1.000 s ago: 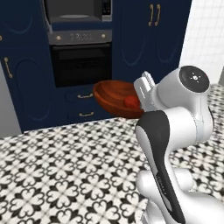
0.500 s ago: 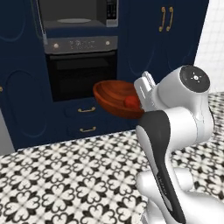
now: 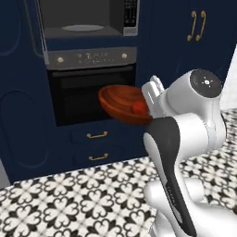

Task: Pick the bell pepper from the sink and place it in the bowl. Then pick the bowl and place it in the microwave. Then close the microwave door and press the start button.

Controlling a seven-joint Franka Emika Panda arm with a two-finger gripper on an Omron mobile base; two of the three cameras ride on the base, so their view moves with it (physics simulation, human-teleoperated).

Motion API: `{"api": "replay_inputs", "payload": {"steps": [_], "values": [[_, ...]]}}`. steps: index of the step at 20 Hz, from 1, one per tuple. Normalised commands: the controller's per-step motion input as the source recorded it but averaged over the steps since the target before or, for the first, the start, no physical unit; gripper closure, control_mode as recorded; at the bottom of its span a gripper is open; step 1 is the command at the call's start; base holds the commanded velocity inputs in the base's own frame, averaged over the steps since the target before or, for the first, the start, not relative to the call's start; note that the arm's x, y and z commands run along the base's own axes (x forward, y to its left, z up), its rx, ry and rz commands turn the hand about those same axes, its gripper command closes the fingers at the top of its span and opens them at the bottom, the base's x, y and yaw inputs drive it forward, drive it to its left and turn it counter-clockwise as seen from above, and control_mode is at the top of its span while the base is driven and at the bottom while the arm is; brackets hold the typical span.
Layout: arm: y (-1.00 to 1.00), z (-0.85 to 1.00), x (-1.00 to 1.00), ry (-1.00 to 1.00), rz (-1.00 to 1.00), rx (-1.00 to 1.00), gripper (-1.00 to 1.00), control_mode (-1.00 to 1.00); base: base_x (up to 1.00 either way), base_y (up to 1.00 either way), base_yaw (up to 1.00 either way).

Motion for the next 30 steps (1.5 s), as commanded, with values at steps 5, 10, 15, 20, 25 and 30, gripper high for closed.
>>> {"api": "replay_inputs", "payload": {"steps": [5, 10, 15, 20, 25, 30], "values": [[0.00, 0.00, 0.00, 0.00, 0.00, 0.00, 1.00, 1.00, 1.00, -0.05, 0.09], [0.00, 0.00, 0.00, 0.00, 0.00, 0.00, 1.00, 1.00, 0.98, -0.10, 0.12], [0.00, 0.00, 0.00, 0.00, 0.00, 0.00, 1.00, 1.00, 0.70, -0.08, 0.15], [0.00, 0.00, 0.00, 0.00, 0.00, 0.00, 1.00, 1.00, 0.61, 0.00, 0.17], [0.00, 0.00, 0.00, 0.00, 0.00, 0.00, 1.00, 1.00, 0.61, -0.04, 0.14], [0.00, 0.00, 0.00, 0.00, 0.00, 0.00, 1.00, 1.00, 0.53, -0.01, 0.03]]}}
